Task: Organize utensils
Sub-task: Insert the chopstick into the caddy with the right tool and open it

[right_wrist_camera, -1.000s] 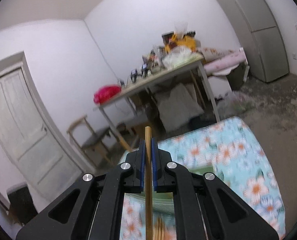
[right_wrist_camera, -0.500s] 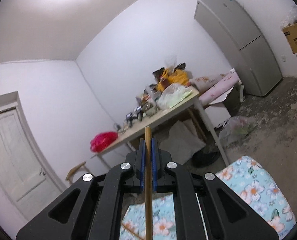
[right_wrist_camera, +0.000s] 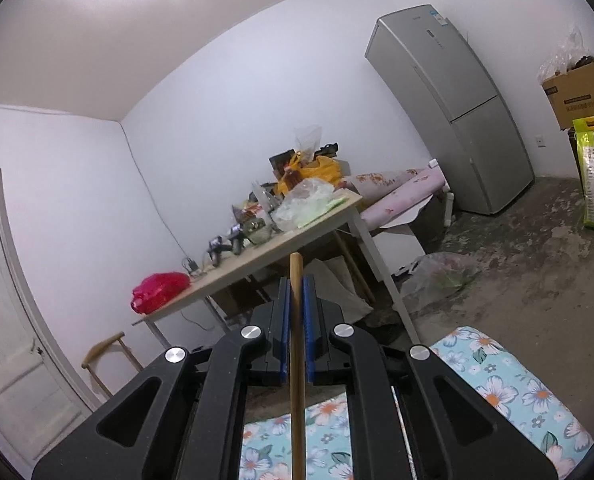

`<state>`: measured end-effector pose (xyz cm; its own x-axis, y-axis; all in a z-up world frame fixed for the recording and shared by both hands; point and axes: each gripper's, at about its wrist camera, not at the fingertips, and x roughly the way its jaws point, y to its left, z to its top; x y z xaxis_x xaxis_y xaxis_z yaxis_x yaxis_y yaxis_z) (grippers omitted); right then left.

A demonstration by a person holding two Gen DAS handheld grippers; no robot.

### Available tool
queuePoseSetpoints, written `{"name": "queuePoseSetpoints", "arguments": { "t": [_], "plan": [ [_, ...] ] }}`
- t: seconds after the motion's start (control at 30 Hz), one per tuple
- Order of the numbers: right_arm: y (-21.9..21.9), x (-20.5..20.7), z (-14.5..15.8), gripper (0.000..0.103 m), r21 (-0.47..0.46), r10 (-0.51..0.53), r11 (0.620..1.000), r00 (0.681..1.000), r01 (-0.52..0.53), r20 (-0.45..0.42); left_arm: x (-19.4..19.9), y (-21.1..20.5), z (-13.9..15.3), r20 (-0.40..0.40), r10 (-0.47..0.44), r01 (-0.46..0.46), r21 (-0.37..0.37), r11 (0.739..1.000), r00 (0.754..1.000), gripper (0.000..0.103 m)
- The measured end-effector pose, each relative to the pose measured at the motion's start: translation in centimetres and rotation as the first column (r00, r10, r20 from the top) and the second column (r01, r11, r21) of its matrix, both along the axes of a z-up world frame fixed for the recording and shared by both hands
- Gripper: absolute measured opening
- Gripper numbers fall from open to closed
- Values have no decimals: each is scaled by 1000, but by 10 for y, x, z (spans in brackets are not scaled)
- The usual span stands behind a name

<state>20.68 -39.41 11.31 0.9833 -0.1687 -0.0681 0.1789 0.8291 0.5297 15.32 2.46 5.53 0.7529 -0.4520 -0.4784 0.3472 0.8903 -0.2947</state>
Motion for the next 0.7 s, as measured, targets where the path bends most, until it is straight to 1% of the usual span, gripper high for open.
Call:
{"name": "queuePoseSetpoints", "arguments": {
  "t": [0.27, 0.4, 0.53, 0.57, 0.6, 0.67, 0.7],
  "plan": [
    [1, 1, -10, 8, -6, 12, 1000, 999, -12, -39, 1, 1, -3, -6, 0, 0, -6, 1000, 1000, 65],
    [4, -8, -11, 8, -12, 21, 1000, 999, -22, -44, 2, 1, -4, -3, 3, -3, -9, 1000, 1000, 65],
    [9, -26, -16, 8, -21, 47, 999, 996, -49, -82, 1, 1, -3, -4, -1, 1, -13, 1000, 1000, 65],
    [11, -31, -16, 10, -25, 58, 998, 994, -61, -93, 1, 1, -3, -4, -2, 2, -14, 1000, 1000, 65],
    [13, -37, -16, 13, -28, 69, 997, 992, -73, -107, 1, 0, -4, -3, -3, 3, -15, 1000, 1000, 65],
    [17, -49, -16, 39, -34, 92, 995, 988, -97, -123, -1, -1, -4, -1, -5, 5, -18, 1000, 1000, 65],
    [19, -55, -16, 43, -41, 103, 993, 986, -109, -127, -1, -2, -4, 0, -7, 7, -18, 1000, 1000, 66]
  ]
}}
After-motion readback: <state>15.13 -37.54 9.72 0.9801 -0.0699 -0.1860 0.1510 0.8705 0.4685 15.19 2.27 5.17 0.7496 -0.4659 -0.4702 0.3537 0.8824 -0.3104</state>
